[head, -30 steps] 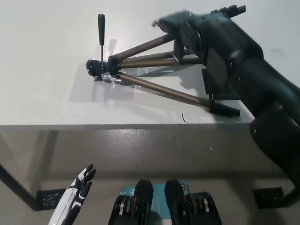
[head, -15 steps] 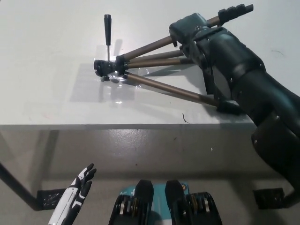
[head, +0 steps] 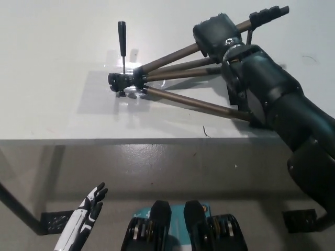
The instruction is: A tripod lies near the right hand side of the table and the robot grab a leg of the tripod using its right hand and put it up right.
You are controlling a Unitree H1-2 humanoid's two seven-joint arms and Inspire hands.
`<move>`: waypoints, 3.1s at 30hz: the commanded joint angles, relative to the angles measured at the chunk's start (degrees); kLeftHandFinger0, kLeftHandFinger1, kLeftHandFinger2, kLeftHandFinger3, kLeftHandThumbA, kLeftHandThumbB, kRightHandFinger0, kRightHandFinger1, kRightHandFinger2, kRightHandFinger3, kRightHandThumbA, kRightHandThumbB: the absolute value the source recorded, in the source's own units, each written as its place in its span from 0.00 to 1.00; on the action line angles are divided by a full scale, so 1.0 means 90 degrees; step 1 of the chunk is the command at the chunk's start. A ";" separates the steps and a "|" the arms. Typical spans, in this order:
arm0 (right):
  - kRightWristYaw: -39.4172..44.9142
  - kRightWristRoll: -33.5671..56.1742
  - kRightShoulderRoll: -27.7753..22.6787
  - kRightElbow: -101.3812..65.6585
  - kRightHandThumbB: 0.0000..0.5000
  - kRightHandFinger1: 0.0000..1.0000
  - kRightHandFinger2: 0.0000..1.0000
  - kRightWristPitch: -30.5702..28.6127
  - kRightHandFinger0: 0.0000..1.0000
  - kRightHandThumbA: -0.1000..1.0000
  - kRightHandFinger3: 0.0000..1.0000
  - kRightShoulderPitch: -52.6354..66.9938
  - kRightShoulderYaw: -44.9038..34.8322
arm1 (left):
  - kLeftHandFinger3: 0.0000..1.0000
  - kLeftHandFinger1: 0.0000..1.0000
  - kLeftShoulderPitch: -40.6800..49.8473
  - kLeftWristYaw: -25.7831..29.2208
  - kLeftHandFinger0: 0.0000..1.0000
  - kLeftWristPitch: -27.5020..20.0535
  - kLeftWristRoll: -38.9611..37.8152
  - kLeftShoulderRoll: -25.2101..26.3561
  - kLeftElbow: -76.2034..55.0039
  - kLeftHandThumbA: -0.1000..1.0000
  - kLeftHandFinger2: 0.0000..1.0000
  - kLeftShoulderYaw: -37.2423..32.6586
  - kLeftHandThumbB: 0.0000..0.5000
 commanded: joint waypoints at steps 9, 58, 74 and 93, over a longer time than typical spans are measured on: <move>-0.1262 0.3063 -0.0208 -0.0967 0.23 0.13 0.63 -0.0843 0.00 0.00 0.77 -0.1628 -0.4474 | 1.00 1.00 -0.0047 -0.0129 1.00 -0.0104 0.0145 0.0120 -0.0267 1.00 1.00 -0.0113 0.72; -0.1623 0.4235 0.1435 -0.0405 0.24 0.04 0.41 -0.2577 0.00 0.00 0.45 0.1226 -0.7147 | 1.00 1.00 0.0217 -0.0032 1.00 -0.0118 0.0075 0.0023 -0.0215 1.00 1.00 -0.0257 0.71; -0.2126 0.3915 0.1335 -0.0285 0.24 0.21 0.61 -0.2577 0.00 0.00 0.57 0.1382 -0.5674 | 1.00 1.00 0.0107 -0.0068 1.00 -0.0130 -0.0014 0.0053 -0.0213 1.00 1.00 -0.0239 0.73; 0.0291 0.4552 0.0888 -0.0454 1.00 1.00 1.00 -0.2547 1.00 0.93 1.00 0.1412 -0.5334 | 1.00 1.00 0.0163 -0.0086 1.00 -0.0062 -0.0031 0.0066 -0.0289 1.00 1.00 -0.0248 0.72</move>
